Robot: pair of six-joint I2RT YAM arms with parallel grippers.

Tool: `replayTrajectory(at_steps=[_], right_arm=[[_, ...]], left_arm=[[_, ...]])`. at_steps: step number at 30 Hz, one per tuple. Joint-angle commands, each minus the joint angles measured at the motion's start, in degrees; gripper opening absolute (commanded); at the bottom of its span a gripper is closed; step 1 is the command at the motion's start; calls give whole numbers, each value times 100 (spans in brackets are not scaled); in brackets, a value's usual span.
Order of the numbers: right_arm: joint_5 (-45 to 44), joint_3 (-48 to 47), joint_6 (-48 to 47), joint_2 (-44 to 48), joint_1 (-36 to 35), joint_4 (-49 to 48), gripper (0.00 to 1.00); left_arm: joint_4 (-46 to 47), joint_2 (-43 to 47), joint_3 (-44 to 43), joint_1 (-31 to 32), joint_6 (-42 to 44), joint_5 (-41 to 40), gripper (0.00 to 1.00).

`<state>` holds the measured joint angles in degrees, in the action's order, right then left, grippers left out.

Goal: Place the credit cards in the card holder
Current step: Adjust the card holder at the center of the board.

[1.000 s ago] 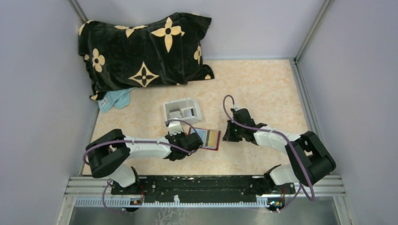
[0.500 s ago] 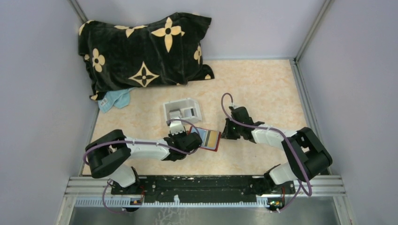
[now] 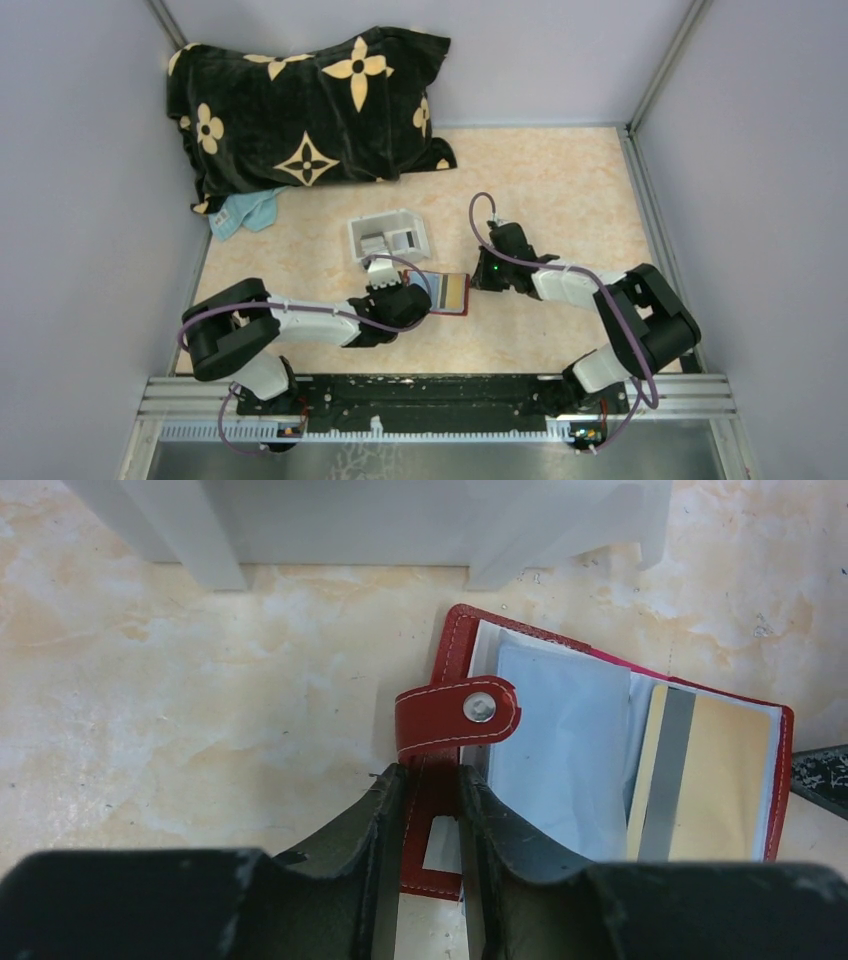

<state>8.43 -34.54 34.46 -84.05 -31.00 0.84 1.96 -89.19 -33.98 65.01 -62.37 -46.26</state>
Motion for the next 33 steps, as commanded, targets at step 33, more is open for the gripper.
replayTrajectory(at_steps=[33], right_arm=[[-2113,-562,-440,700,463,1375,24]], left_arm=[[-347,-329,-29,335,-108,1041,41]])
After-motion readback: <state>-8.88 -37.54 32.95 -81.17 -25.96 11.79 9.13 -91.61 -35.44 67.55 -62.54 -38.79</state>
